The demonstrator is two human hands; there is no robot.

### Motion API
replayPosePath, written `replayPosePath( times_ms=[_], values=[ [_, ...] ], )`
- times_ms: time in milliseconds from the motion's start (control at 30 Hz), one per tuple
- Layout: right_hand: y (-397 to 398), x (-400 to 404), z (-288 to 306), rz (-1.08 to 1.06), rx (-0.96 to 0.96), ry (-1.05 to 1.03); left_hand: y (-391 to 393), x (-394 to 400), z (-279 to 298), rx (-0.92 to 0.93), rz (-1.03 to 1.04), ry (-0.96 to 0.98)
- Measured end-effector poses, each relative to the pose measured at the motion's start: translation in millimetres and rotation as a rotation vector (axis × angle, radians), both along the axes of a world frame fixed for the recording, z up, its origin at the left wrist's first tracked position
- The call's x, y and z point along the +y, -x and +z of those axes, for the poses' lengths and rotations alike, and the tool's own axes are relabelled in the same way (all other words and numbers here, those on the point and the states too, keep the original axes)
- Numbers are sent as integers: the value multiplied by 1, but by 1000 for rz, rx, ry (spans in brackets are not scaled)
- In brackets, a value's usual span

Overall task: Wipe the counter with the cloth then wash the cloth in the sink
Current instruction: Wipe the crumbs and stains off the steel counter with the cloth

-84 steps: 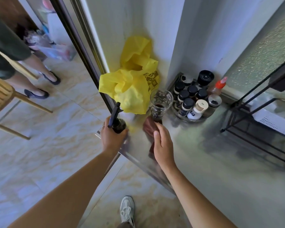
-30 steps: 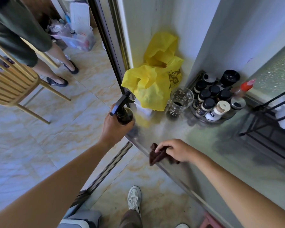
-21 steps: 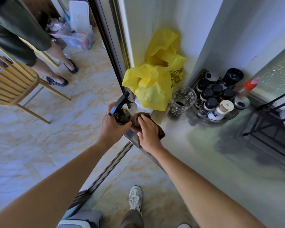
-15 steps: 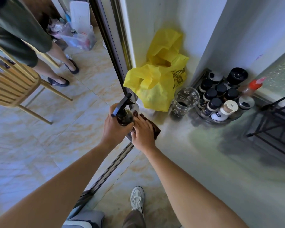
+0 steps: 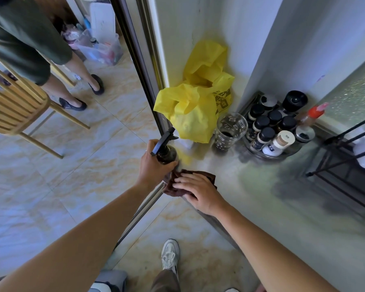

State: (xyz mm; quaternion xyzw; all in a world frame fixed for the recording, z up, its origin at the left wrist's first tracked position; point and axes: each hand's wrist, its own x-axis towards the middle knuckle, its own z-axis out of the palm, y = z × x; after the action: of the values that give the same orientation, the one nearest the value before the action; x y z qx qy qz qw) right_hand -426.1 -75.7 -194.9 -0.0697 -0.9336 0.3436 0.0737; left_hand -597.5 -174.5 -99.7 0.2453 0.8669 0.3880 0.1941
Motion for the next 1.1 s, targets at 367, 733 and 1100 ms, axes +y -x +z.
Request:
replayPosePath(
  times_ms=[367,733,1100],
  values=[
    [-53,14,15,-73,-86,-38,-2,13,-22,-13,14,-6],
    [30,-27,6,-682,-55,77,-63,-37,-38,322,60,174],
    [-46,-21,5,-202,-24,-14,-103,-22,-30,490,-417,243]
  ],
)
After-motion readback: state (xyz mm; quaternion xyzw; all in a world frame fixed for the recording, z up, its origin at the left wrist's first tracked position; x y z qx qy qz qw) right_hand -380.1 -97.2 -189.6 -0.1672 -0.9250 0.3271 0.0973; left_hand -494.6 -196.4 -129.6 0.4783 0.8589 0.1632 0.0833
